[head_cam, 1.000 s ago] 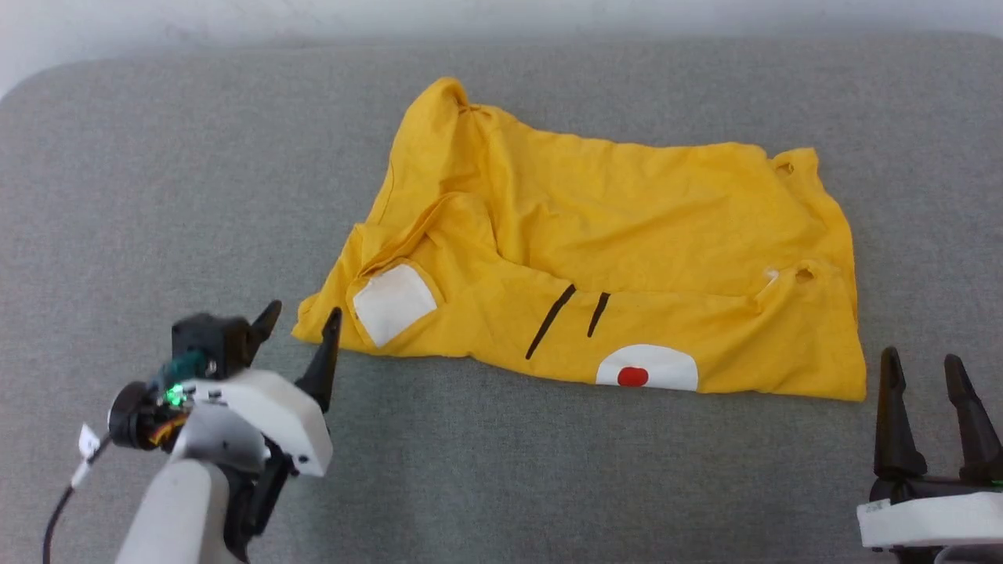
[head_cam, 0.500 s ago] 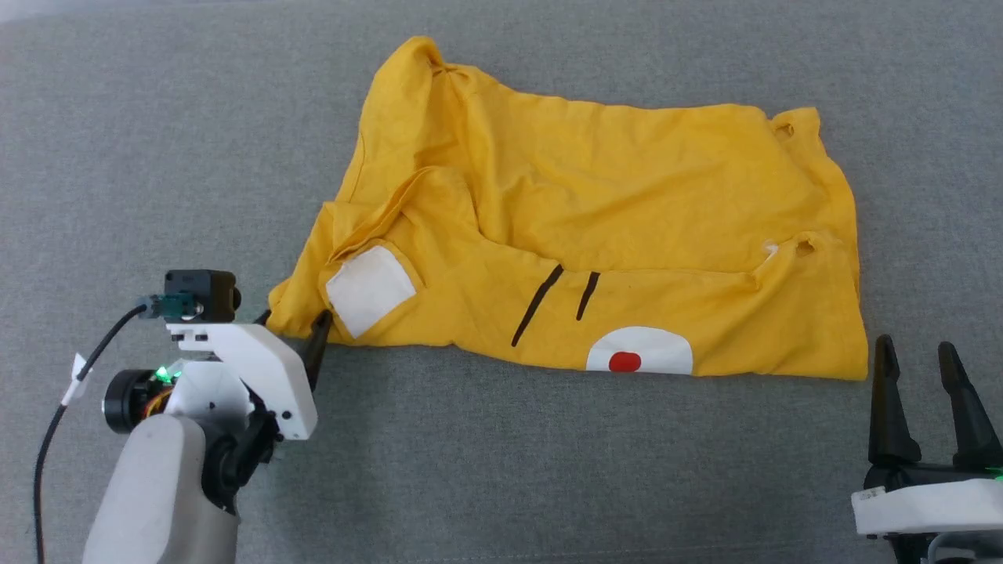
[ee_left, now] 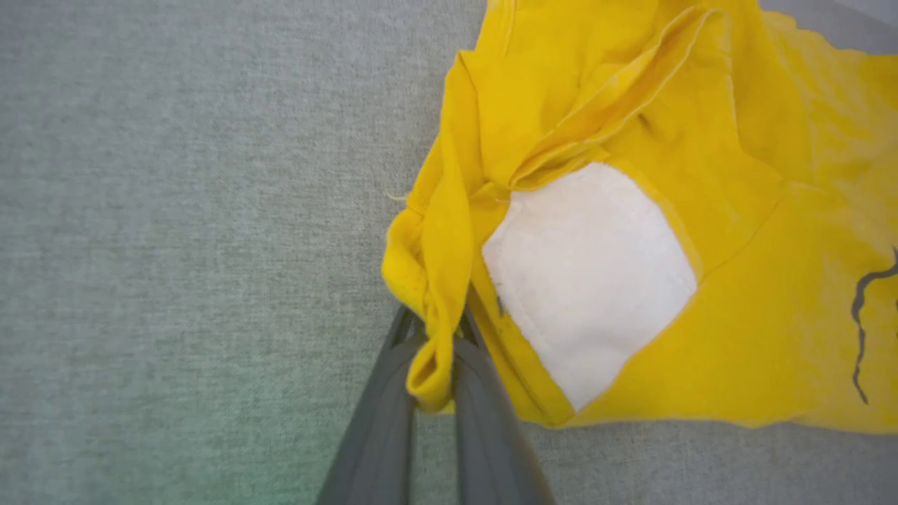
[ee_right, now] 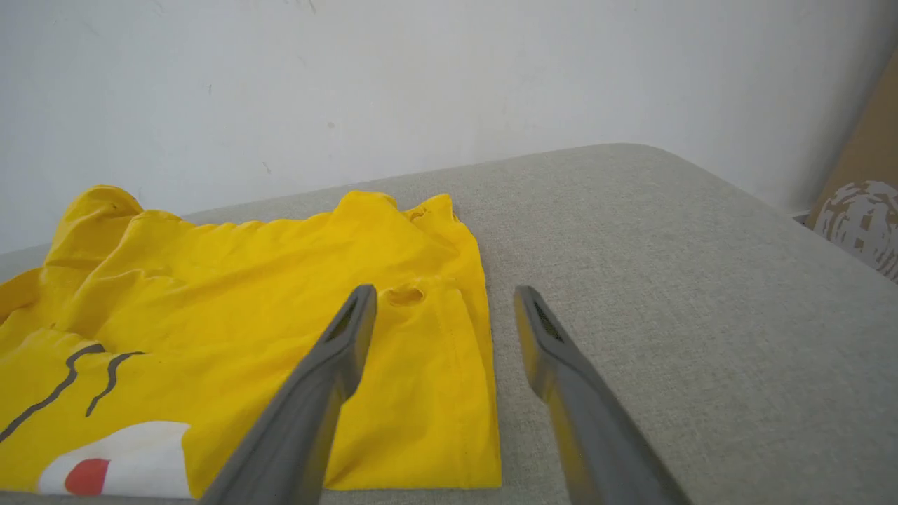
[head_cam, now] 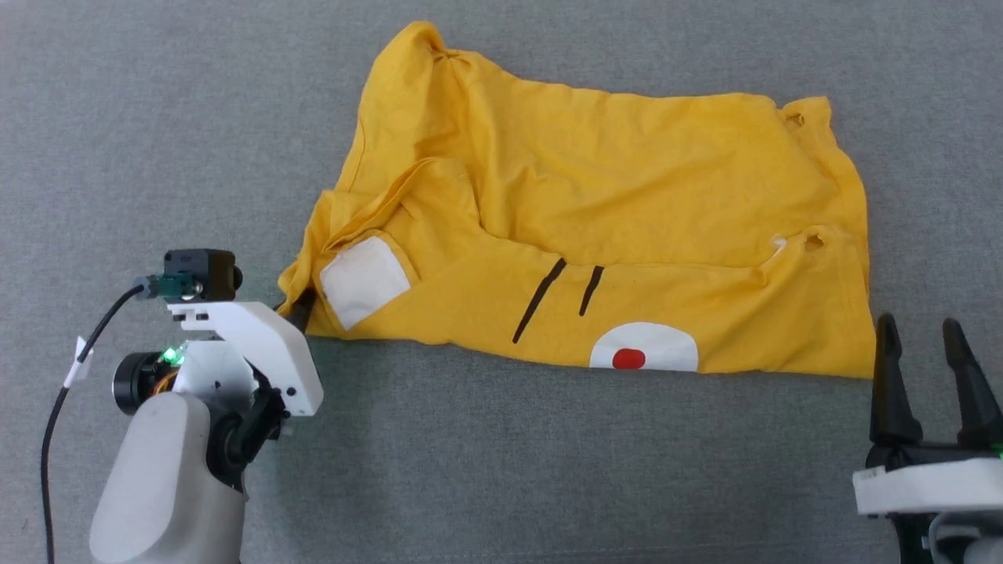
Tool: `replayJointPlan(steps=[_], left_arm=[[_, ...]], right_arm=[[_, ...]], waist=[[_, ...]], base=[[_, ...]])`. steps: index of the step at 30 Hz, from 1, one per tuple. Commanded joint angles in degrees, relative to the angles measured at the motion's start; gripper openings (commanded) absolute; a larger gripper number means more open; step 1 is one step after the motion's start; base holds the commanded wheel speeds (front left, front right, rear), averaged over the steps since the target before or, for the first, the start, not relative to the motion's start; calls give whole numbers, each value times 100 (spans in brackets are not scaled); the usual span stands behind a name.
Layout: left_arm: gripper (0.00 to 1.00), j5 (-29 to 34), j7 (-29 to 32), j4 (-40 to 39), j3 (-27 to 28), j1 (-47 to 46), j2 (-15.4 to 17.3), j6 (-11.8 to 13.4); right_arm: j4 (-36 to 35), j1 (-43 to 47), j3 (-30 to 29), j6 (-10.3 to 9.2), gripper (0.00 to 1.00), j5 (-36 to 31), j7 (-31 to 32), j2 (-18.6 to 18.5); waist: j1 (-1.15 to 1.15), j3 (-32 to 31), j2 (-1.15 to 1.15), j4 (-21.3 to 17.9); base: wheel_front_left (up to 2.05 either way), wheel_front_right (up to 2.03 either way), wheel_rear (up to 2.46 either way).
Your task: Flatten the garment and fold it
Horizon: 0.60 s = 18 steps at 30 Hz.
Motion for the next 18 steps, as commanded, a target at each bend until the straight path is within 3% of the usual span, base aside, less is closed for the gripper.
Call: replayJointPlan(steps=[1, 5, 14, 18], left_arm=[[0, -51, -44, 22, -17, 81, -41, -50], [0, -127, -188, -284, 15, 277, -37, -70], [0, -153, -150, -1053, -31, 667, -44, 14], [0, -150, -85, -1229, -66, 726, -47, 63]], right_arm=[[-95, -179, 21, -9, 100, -8, 65, 15], [-361, -343, 32, -9, 100, -16, 556, 3], [-568, -551, -477, -9, 100, 215, 3305, -168], [-504, -685, -501, -9, 100, 286, 3911, -237]], waist=[[0, -28, 0, -1], [0, -87, 0, -14], [0, -151, 0, -2], [0, -140, 0, 28]], base=[[0, 0, 0], [0, 0, 0], [0, 0, 0], [0, 0, 0]])
